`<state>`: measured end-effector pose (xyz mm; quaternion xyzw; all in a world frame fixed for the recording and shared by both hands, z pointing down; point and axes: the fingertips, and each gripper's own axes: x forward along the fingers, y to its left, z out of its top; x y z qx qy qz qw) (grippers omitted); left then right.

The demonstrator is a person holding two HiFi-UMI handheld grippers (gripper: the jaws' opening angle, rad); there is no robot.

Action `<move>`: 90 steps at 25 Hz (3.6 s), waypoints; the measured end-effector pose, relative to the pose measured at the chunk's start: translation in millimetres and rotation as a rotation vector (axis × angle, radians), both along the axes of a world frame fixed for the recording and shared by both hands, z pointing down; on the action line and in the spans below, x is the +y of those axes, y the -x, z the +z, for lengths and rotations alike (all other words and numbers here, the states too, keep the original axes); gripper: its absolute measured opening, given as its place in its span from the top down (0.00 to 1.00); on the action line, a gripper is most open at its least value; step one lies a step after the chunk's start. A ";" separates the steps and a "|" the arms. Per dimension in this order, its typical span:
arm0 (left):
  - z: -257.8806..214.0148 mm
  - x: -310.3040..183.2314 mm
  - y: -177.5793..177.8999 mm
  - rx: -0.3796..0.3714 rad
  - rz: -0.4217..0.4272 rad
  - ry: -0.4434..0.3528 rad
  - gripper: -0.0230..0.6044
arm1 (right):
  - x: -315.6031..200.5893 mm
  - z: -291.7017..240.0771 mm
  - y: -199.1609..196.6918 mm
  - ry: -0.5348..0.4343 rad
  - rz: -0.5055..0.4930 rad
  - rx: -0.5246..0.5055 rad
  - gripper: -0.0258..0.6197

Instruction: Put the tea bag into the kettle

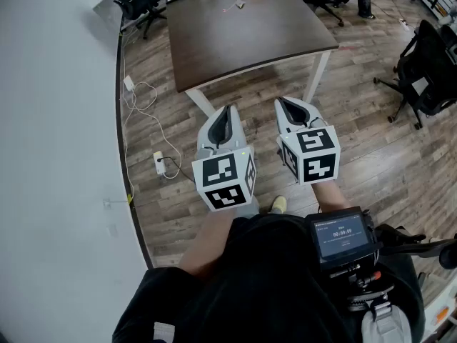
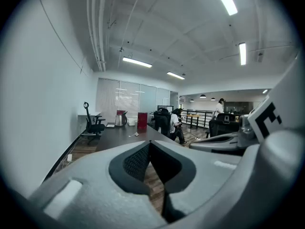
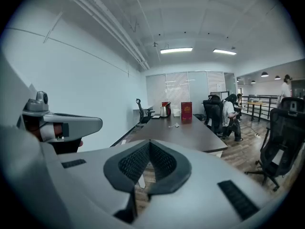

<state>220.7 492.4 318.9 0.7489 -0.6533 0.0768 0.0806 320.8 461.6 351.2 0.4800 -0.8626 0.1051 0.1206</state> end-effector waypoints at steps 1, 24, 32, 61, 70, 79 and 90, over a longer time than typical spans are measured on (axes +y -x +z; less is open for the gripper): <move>-0.3 1.7 1.7 0.002 0.005 0.000 0.96 | 0.7 -1.3 1.0 -0.003 0.005 0.002 0.95; 2.9 6.3 84.6 0.010 0.077 0.039 0.96 | 17.3 -9.0 87.2 0.023 -0.114 -0.137 0.95; 10.5 14.7 124.8 0.022 0.071 0.027 0.96 | 20.7 -15.1 120.8 -0.058 -0.069 -0.100 0.95; 13.9 -165.8 66.4 -0.033 0.076 0.069 0.96 | -169.7 -11.7 64.1 -0.069 -0.063 -0.059 0.95; 15.5 -206.7 57.2 -0.050 0.053 0.090 0.96 | -205.1 2.5 62.4 -0.022 -0.102 -0.061 0.95; 15.0 -229.5 58.0 -0.026 0.074 0.100 0.96 | -222.7 2.0 73.4 -0.005 -0.112 -0.045 0.95; 26.2 -295.8 175.7 0.049 0.104 0.117 0.96 | -293.0 -4.3 194.1 -0.009 -0.092 0.013 0.95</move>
